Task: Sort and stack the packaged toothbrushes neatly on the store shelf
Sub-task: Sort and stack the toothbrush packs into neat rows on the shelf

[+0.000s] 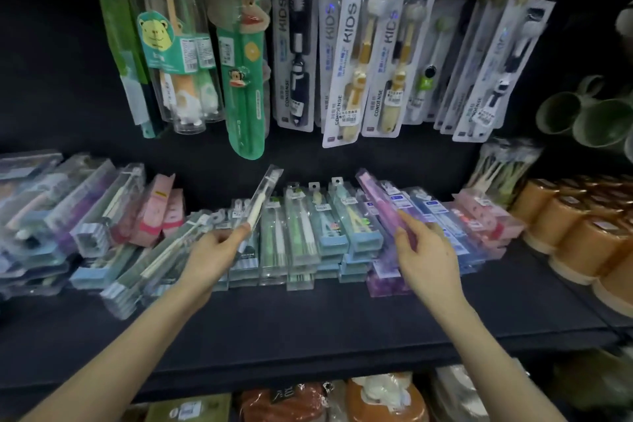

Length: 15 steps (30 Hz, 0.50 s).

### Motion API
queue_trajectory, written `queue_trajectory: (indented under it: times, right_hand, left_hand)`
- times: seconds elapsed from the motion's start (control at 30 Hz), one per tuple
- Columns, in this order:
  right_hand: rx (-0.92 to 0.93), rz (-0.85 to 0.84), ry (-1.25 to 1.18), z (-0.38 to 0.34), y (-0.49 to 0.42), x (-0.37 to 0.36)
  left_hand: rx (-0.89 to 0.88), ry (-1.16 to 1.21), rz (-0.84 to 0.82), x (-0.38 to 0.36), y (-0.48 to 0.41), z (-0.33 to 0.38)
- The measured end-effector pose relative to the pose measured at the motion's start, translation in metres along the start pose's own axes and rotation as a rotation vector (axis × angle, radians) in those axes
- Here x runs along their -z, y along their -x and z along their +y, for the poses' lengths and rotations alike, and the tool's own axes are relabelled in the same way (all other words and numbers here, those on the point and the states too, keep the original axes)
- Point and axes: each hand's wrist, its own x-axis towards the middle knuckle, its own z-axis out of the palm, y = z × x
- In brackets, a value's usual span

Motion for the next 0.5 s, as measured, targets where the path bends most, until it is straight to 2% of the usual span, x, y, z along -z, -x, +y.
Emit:
queue_trajectory:
  times: [0.17,0.27,0.4,0.5]
  right_hand:
    - [0.121,0.045,0.358,0.012,-0.015,-0.013]
    - [0.188,0.085,0.478,0.012,-0.019,-0.020]
    - [0.199,0.075,0.543,0.008,-0.023,-0.021]
    - [0.229,0.131,0.380,-0.006,-0.016,-0.020]
  left_hand:
    - [-0.042,-0.057,0.010,-0.012,0.001,0.009]
    - [-0.040,-0.065,0.014,-0.014,0.001,0.011]
    - [-0.016,0.001,-0.031,-0.012,0.000,0.010]
    - [0.043,0.121,-0.149,-0.007,0.002,0.007]
